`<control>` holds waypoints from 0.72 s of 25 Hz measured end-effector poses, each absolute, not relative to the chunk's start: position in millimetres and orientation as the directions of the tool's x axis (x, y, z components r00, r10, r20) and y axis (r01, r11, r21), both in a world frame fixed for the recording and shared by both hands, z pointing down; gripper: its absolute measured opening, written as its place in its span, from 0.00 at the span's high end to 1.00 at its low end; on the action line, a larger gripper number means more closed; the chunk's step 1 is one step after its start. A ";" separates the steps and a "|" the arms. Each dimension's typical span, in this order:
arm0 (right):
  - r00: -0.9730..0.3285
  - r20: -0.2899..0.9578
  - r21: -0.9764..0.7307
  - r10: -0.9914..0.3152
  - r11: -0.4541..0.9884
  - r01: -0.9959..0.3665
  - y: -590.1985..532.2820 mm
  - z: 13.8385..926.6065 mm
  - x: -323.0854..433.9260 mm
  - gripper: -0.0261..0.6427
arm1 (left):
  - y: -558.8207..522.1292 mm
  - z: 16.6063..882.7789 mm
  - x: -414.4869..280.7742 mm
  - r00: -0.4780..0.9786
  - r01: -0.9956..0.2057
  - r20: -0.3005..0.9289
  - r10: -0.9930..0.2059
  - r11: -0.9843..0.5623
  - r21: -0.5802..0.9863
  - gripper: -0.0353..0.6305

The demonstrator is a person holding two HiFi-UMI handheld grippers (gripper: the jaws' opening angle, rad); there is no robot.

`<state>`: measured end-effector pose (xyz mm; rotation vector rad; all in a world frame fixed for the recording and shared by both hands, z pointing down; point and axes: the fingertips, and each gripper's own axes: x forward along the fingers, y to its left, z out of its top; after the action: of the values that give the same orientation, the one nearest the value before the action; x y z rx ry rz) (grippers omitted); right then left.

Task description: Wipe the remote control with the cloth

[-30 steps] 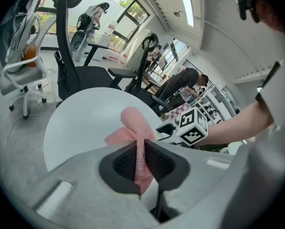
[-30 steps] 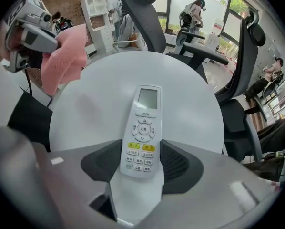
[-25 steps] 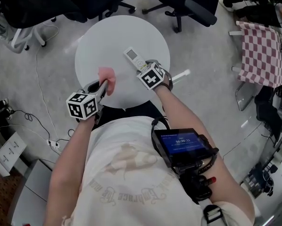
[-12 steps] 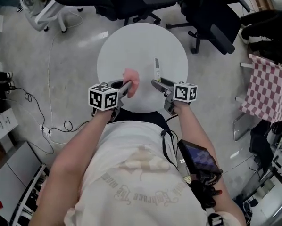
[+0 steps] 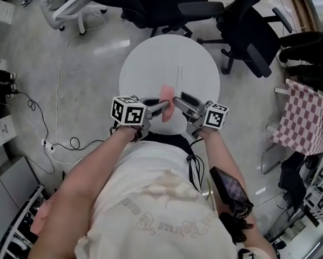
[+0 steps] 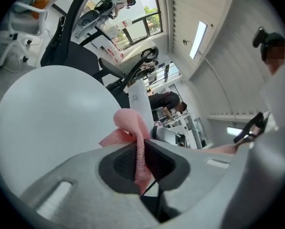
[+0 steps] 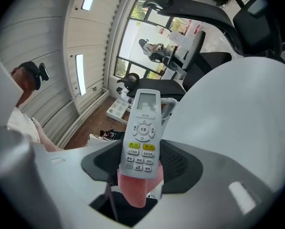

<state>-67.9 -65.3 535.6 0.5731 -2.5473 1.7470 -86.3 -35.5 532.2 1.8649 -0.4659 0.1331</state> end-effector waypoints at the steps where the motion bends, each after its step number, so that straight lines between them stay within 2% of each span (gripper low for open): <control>1: -0.937 0.199 -0.902 -0.286 0.321 -0.290 -64.6 534.1 -72.3 0.58 | -36.5 528.1 -85.8 0.921 -0.357 0.293 -0.256 -0.260 0.897 0.91; 7: -0.937 0.194 -0.903 -0.290 0.321 -0.286 -63.3 529.8 -79.4 0.58 | -42.0 520.5 -89.0 0.932 -0.297 0.233 -0.277 -0.219 0.929 0.91; 13: -0.962 0.159 -0.912 -0.221 0.340 -0.229 -45.1 522.3 -83.6 0.58 | -62.8 516.0 -99.8 0.918 -0.228 0.158 -0.364 -0.160 0.960 0.91; 18: -0.971 0.154 -0.913 -0.181 0.351 -0.210 -33.7 525.1 -87.5 0.58 | -85.0 509.7 -106.7 0.903 -0.228 0.145 -0.404 -0.166 0.959 0.91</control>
<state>-87.5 -33.7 525.1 0.3702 -2.5609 1.7358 -106.7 -85.0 509.7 1.7538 -0.4795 -0.1662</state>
